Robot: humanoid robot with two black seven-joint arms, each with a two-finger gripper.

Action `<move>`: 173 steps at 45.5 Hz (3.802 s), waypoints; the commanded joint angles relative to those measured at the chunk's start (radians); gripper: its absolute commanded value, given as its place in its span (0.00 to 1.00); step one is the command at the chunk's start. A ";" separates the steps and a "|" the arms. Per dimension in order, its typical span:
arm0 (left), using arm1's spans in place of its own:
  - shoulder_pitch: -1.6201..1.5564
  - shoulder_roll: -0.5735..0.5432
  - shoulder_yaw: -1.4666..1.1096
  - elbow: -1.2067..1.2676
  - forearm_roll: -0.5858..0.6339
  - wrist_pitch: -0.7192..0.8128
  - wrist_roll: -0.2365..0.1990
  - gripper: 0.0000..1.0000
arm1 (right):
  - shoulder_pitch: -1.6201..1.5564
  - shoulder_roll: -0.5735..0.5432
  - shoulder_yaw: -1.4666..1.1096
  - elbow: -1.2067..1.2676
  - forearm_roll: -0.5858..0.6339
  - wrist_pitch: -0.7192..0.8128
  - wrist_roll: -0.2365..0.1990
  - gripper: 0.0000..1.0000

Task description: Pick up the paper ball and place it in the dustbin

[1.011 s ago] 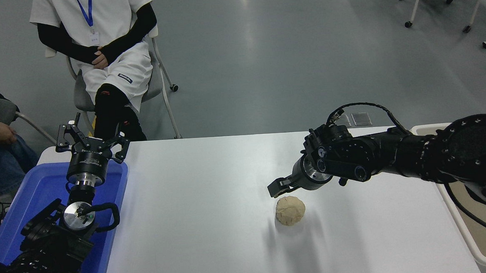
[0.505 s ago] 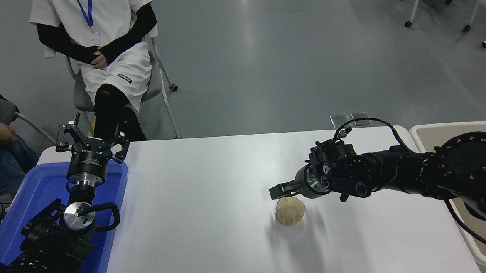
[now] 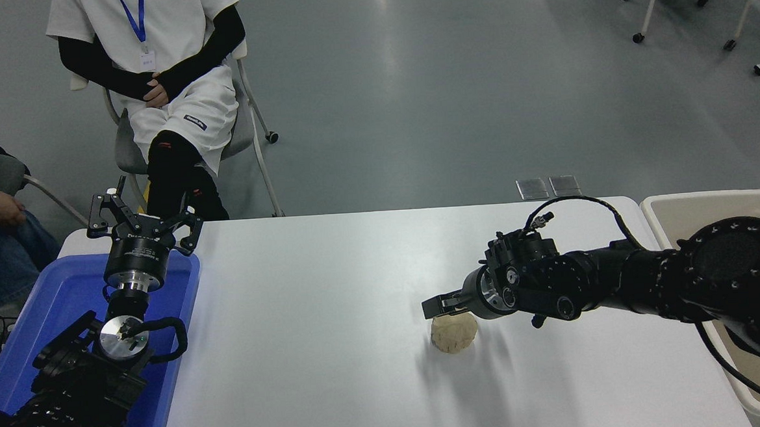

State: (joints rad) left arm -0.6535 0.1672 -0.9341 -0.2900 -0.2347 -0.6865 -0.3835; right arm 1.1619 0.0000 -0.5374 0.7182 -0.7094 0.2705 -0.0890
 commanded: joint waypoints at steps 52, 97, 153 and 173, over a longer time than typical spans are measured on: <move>0.000 0.000 0.001 0.000 0.000 -0.001 0.000 0.99 | -0.007 0.000 0.013 0.064 0.014 0.001 -0.002 1.00; 0.000 0.000 0.001 0.000 0.000 -0.001 0.000 0.99 | 0.051 0.000 0.014 0.116 0.177 0.078 -0.077 0.00; 0.000 0.000 0.001 0.000 0.000 0.001 0.000 0.99 | 0.642 -0.299 -0.029 0.214 0.183 0.515 -0.140 0.00; 0.000 0.000 0.001 0.000 0.000 0.001 0.000 0.99 | 0.815 -0.397 -0.096 0.274 0.182 0.515 -0.141 0.00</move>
State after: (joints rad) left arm -0.6535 0.1672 -0.9329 -0.2899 -0.2342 -0.6865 -0.3835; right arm 1.8948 -0.3524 -0.5969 0.9722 -0.5270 0.7839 -0.2277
